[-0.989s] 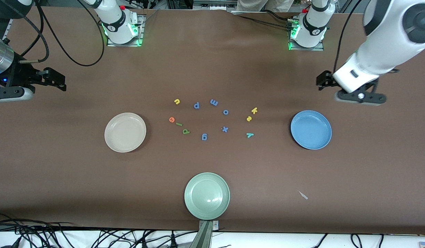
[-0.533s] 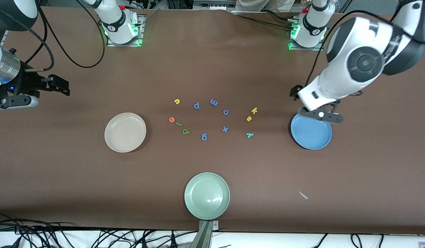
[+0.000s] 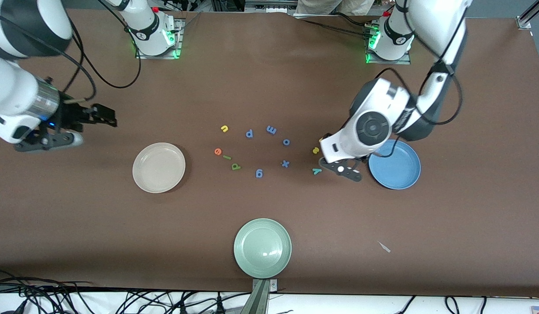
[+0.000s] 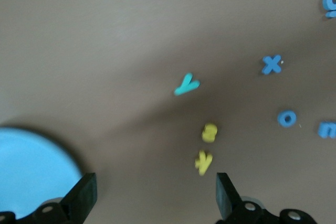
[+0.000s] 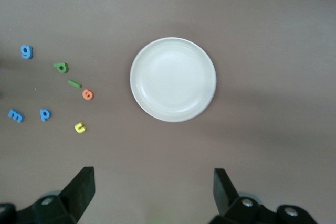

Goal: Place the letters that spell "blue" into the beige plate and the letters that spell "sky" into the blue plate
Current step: 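Grasp the cyan y with the left gripper while the right gripper grasps the yellow u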

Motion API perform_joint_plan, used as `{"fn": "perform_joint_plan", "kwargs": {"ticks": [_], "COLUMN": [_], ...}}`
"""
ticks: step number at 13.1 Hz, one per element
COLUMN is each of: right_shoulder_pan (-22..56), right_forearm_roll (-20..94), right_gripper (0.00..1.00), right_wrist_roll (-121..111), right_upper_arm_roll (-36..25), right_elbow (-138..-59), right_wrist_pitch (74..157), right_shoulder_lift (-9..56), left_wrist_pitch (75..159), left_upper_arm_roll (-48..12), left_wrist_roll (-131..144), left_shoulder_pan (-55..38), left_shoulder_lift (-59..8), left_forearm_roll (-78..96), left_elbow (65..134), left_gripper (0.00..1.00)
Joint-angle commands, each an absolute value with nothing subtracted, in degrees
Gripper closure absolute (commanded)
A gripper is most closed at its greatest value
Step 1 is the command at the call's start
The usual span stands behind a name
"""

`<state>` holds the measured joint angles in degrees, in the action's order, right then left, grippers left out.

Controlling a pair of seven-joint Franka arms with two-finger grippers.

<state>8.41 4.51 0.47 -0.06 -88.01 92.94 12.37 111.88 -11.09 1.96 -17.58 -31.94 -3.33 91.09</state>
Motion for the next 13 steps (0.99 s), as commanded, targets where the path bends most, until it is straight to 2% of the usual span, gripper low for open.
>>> {"fn": "perform_joint_plan", "kwargs": {"ticks": [1, 5, 9, 12, 13], "right_shoulder_pan": [13.1, 19.9, 20.7, 20.9, 22.3], "right_forearm_roll": [5.3, 5.3, 5.3, 5.0, 5.0], "right_gripper": [0.0, 0.0, 0.0, 0.0, 0.0], "right_wrist_roll": [7.0, 19.8, 33.4, 39.4, 41.2], "right_upper_arm_roll": [-0.2, 0.0, 5.9, 9.4, 9.7], "right_elbow": [-94.2, -105.8, -114.8, -125.0, -128.0], "right_wrist_pitch": [102.3, 116.7, 126.7, 142.1, 147.9], "right_shoulder_lift": [13.7, 13.5, 12.8, 13.1, 13.7], "left_wrist_pitch": [116.8, 127.4, 135.0, 137.3, 137.3], "left_upper_arm_roll": [-10.6, -10.6, -10.5, -10.5, -10.5], "left_wrist_roll": [-0.3, -5.0, -9.9, -13.3, -13.7], "left_shoulder_pan": [-20.7, -21.1, -20.9, -20.1, -20.0], "left_shoulder_lift": [-35.2, -37.1, -40.4, -41.0, -41.0], "left_forearm_roll": [-7.5, -10.7, -11.8, -14.9, -14.9], "left_elbow": [91.4, 96.2, 97.4, 97.8, 97.8], "left_gripper": [0.0, 0.04, 0.07, 0.22, 0.38]}}
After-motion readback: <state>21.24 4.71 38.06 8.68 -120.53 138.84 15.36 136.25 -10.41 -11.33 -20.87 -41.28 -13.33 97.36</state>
